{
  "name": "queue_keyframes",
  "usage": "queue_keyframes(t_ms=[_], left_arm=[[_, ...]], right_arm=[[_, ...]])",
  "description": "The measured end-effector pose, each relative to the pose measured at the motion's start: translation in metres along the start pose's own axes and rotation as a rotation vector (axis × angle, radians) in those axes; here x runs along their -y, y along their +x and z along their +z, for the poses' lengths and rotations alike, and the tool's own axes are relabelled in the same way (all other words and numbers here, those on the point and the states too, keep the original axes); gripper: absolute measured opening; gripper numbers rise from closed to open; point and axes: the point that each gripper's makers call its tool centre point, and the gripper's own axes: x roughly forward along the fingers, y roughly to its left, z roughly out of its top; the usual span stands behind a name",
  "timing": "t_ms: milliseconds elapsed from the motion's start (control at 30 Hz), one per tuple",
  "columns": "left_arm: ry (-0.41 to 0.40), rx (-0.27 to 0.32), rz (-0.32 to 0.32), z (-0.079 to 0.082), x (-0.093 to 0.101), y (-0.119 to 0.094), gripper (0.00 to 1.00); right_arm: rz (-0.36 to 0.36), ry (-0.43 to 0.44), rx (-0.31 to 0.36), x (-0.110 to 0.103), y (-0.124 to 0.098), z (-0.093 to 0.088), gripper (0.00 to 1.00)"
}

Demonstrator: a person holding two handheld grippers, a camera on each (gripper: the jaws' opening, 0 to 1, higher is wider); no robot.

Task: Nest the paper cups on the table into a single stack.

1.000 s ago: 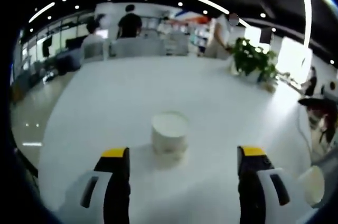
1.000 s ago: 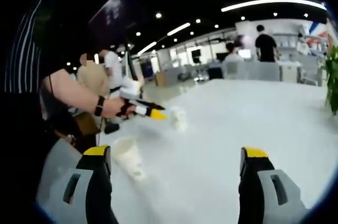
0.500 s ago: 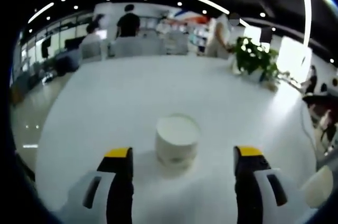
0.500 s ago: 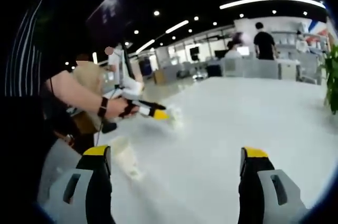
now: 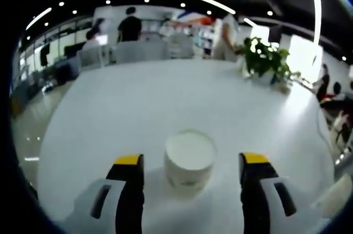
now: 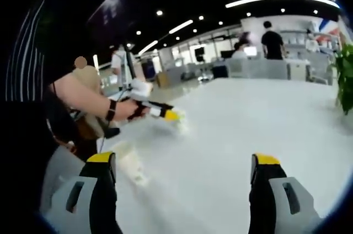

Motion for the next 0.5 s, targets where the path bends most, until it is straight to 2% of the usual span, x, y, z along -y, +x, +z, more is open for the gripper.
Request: queue_keyframes(t_ms=[100, 200, 333, 500], left_arm=[[-0.003, 0.004, -0.007, 0.003, 0.0001, 0.0018, 0.64], [0.037, -0.005, -0.001, 0.0034, -0.0022, 0.004, 0.59], [0.058, -0.012, -0.019, 0.0034, -0.0003, 0.0068, 0.46], [0.058, -0.014, -0.022, 0.0041, 0.0005, 0.0089, 0.44]], right_arm=[[-0.004, 0.003, 0.003, 0.0019, -0.0003, 0.0011, 1.0], [-0.003, 0.003, 0.001, 0.0024, 0.0002, 0.0022, 1.0], [-0.009, 0.005, 0.009, 0.0033, -0.0003, 0.0054, 1.0], [-0.014, 0.005, 0.012, 0.0031, -0.0014, 0.0059, 1.0]])
